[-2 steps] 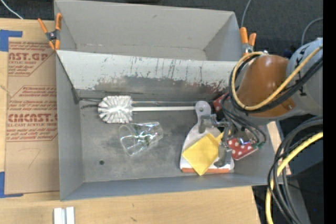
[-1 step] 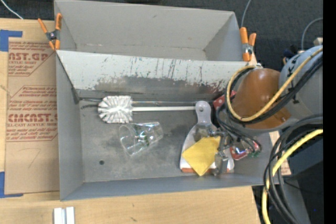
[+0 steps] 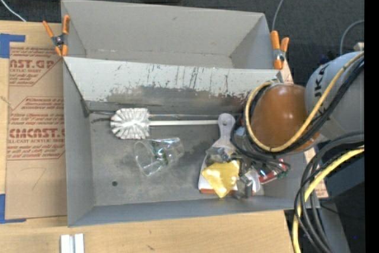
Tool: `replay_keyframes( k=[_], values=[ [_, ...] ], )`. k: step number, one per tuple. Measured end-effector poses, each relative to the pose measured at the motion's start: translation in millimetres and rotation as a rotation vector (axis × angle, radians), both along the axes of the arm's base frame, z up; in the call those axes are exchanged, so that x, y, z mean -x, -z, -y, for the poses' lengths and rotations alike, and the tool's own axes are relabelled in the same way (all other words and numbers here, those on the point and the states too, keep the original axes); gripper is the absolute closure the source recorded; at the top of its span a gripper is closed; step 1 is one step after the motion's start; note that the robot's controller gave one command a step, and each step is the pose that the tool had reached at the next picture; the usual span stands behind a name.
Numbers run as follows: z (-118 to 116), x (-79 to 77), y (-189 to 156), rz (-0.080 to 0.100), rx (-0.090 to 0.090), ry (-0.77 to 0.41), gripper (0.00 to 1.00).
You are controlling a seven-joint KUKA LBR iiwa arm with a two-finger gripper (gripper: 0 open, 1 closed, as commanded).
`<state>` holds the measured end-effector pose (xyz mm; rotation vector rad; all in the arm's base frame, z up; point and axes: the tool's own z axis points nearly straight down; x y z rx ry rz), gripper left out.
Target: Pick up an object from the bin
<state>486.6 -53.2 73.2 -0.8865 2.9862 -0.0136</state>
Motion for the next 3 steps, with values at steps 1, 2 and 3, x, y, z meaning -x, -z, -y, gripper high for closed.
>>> replay_keyframes(
  k=[1,2,3],
  values=[
    [-16.3,0.8,0.1,0.002,-0.002,-0.007,0.00],
    [-0.5,-0.4,0.2,0.002,0.000,0.001,1.00],
    [-0.6,-0.4,0.2,0.002,0.000,0.001,1.00]
  ],
)
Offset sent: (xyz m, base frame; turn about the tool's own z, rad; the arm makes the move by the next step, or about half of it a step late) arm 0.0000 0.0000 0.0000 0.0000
